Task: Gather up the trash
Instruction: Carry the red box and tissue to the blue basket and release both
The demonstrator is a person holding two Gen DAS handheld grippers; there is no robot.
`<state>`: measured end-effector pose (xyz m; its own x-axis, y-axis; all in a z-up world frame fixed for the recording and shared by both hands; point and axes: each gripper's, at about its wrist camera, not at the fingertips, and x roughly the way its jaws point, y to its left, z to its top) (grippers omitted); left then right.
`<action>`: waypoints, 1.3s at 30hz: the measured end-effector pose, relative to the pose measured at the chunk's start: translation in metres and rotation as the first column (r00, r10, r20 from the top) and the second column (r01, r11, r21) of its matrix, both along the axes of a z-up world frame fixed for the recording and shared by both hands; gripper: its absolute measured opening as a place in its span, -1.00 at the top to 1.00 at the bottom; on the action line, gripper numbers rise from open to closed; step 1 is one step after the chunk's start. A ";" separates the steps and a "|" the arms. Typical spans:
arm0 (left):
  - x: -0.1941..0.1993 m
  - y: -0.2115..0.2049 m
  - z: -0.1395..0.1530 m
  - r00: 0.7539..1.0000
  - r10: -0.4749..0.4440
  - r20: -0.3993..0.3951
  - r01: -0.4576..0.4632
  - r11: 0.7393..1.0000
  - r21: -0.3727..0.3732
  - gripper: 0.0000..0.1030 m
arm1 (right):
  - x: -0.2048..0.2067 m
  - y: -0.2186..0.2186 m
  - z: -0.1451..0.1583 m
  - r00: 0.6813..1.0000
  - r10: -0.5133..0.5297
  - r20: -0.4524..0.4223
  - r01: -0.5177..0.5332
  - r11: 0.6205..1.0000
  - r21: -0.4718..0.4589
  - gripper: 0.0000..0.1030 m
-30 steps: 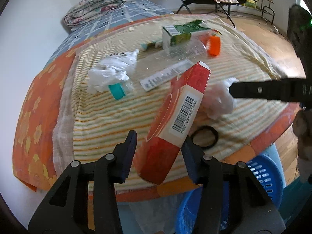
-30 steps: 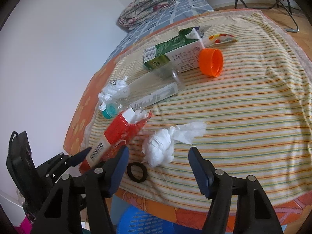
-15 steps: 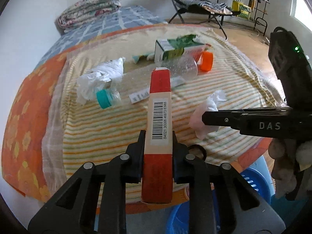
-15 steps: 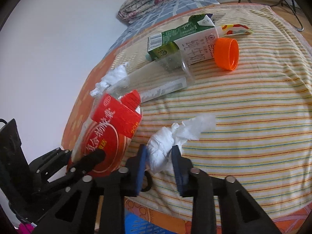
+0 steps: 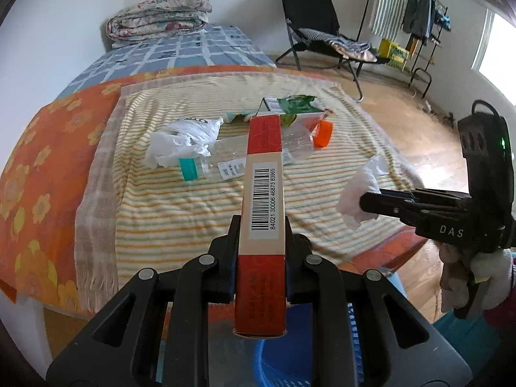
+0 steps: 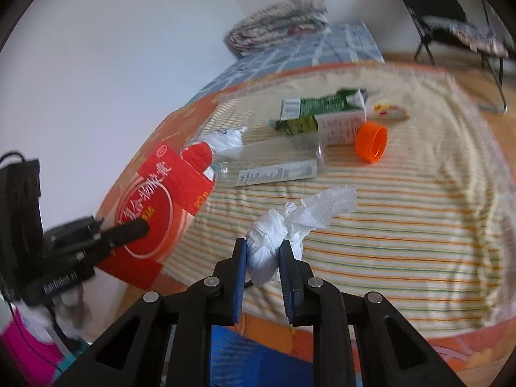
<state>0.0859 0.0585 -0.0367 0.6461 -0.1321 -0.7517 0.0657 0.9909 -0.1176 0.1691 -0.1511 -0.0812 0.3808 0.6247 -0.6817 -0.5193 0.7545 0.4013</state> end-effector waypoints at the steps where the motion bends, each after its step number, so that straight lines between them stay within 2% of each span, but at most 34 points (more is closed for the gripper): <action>1: -0.005 -0.001 0.002 1.000 -0.005 0.004 0.005 1.000 -0.003 0.62 | -0.007 -0.003 0.004 1.000 0.005 0.019 -0.005 1.000 -0.009 0.64; 7: -0.028 -0.008 0.008 1.000 -0.028 0.011 0.029 0.999 -0.020 0.61 | -0.037 -0.014 0.017 0.997 0.028 0.077 -0.025 0.999 -0.039 0.64; 15: -0.063 -0.026 -0.005 0.996 -0.081 -0.023 0.080 0.997 -0.021 0.61 | -0.080 -0.027 0.016 0.991 0.075 0.115 -0.065 0.994 -0.087 0.64; 26: -0.101 -0.058 -0.040 0.982 -0.157 -0.105 0.152 0.987 -0.047 0.61 | -0.133 -0.032 -0.018 0.989 0.135 0.062 -0.127 0.983 -0.130 0.63; 39: -0.110 -0.079 -0.069 0.963 -0.197 -0.182 0.195 0.980 -0.029 0.59 | -0.145 -0.033 -0.056 0.989 0.149 -0.012 -0.148 0.974 -0.173 0.60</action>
